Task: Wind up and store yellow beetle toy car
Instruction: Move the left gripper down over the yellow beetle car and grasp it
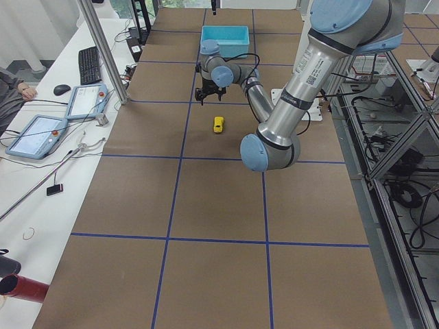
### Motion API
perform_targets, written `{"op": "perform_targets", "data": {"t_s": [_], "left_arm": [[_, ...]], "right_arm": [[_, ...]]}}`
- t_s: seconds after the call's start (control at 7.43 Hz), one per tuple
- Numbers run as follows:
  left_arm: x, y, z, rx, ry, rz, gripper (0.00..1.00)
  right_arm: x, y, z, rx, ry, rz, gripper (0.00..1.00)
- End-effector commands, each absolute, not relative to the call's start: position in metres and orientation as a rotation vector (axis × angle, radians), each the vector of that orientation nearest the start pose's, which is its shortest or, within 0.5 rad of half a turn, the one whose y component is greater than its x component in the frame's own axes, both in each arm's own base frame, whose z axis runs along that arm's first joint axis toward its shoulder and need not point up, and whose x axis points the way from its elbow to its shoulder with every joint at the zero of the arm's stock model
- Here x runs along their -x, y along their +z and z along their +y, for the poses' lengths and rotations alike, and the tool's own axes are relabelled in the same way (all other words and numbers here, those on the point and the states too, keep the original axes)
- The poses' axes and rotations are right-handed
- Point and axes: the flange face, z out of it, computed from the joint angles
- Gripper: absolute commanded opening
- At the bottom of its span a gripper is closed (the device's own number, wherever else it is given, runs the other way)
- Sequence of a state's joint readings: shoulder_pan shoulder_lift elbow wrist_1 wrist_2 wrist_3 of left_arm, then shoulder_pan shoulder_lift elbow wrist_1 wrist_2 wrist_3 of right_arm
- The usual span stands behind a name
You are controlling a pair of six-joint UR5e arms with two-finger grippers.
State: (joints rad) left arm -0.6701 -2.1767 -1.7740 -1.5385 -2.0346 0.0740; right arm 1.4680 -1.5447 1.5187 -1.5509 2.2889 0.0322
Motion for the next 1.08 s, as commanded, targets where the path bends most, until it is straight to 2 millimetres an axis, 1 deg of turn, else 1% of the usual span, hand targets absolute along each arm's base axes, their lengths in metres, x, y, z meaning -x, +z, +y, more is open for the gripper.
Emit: {"op": "perform_targets", "data": {"t_s": [0.0,0.13,0.27,0.4,0.67,0.81,0.94], "left_arm": [[-0.484,0.249,-0.476,-0.49,1.136,0.727,1.0],[-0.507,0.255,-0.457,-0.475,1.174,0.739,1.0],[-0.51,0.255,-0.456,-0.473,1.172,0.737,1.0],[-0.52,0.26,-0.459,-0.466,1.173,0.728,1.0],[-0.535,0.268,-0.453,-0.46,1.195,0.709,1.0],[-0.542,0.266,-0.448,-0.488,1.198,0.675,1.0],[-0.542,0.266,-0.449,-0.509,1.22,0.653,1.0]], "right_arm": [[-0.016,0.675,-0.506,0.057,-0.064,-0.717,1.0],[-0.016,0.675,-0.506,0.057,-0.064,-0.717,1.0],[-0.016,0.675,-0.506,0.057,-0.064,-0.717,1.0],[-0.016,0.675,-0.506,0.057,-0.064,-0.717,1.0],[-0.016,0.677,-0.506,0.062,-0.063,-0.715,1.0],[-0.016,0.677,-0.506,0.062,-0.063,-0.715,1.0],[-0.016,0.677,-0.506,0.062,-0.063,-0.717,1.0]]}}
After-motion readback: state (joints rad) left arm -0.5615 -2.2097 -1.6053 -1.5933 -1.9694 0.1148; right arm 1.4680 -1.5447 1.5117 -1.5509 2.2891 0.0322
